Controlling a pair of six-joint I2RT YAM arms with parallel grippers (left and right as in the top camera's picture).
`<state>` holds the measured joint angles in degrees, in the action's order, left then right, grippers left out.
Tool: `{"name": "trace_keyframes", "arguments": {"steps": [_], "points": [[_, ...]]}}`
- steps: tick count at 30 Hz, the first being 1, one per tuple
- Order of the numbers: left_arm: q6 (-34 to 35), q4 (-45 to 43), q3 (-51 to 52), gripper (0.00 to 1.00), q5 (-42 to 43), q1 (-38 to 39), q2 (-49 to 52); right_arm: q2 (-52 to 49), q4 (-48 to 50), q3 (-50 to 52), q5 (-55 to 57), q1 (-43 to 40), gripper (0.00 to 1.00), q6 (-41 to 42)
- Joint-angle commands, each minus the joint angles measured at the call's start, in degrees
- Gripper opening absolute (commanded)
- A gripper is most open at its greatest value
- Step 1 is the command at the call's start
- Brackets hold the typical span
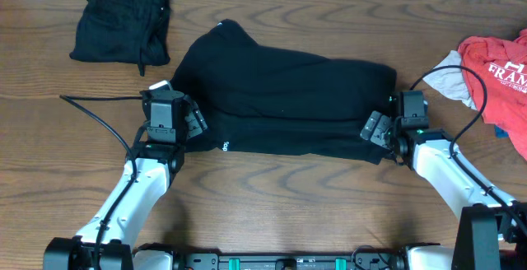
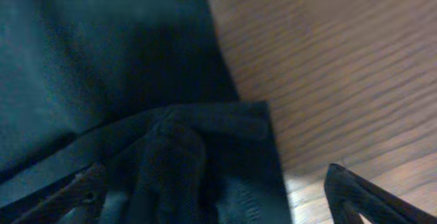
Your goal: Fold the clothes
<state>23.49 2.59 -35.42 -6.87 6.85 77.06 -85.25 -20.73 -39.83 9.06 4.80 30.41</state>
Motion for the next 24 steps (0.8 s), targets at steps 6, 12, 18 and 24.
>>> {"name": "trace_keyframes", "arguments": {"steps": [6, 12, 18, 24], "points": [[-6.4, 2.2, -1.2, 0.82, -1.3, -0.1, -6.3, 3.9, -3.7, -8.8, 3.1, 0.2, 0.99, -7.4], [-6.3, 8.0, -1.2, 0.83, 3.5, -0.1, -13.9, 8.3, -7.8, -14.4, -16.7, 0.4, 0.94, -14.3], [-5.0, 14.8, -1.2, 0.68, 5.2, -0.1, -14.5, 7.4, -8.0, -14.4, -35.5, 5.7, 0.38, -15.7], [-3.5, 14.7, -1.2, 0.06, 3.7, -0.1, -12.7, 3.5, -4.2, -14.4, -32.7, 17.9, 0.1, -15.7]]}}
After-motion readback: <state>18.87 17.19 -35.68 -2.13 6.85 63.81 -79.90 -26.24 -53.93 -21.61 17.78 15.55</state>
